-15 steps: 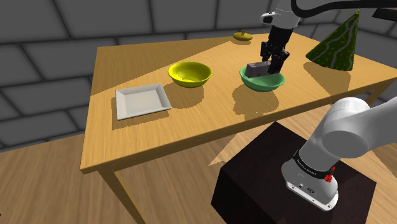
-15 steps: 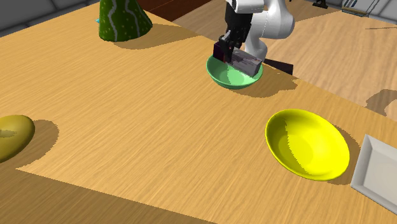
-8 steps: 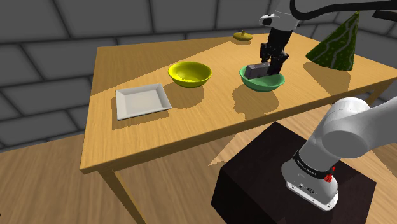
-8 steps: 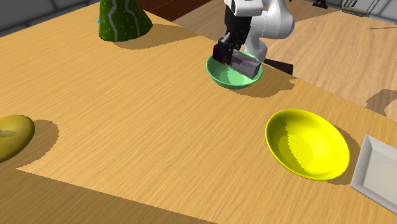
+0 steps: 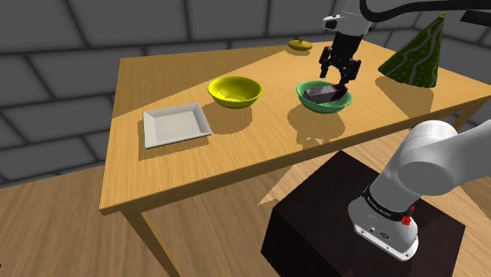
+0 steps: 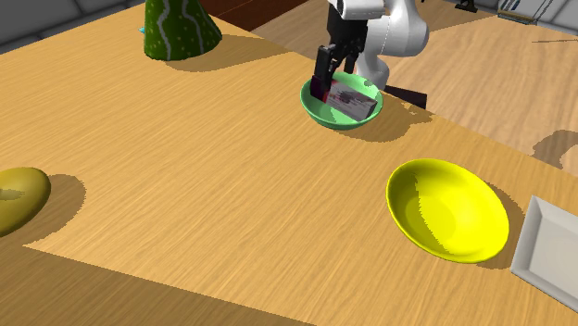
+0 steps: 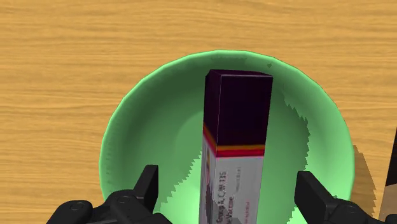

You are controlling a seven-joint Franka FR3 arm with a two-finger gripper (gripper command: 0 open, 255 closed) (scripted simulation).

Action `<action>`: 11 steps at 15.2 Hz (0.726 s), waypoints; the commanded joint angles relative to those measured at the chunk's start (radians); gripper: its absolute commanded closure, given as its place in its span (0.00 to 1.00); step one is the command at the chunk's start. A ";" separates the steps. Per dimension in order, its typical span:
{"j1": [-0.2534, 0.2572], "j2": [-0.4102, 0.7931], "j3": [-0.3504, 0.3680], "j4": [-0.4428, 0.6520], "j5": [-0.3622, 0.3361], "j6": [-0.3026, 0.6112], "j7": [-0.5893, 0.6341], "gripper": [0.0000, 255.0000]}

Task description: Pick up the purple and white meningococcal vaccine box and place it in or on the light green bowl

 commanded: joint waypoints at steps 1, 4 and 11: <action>0.003 0.002 0.007 0.053 0.006 -0.051 -0.001 0.00; 0.006 0.010 0.014 0.117 0.013 -0.108 -0.004 0.00; 0.006 0.010 0.014 0.117 0.013 -0.108 -0.004 0.00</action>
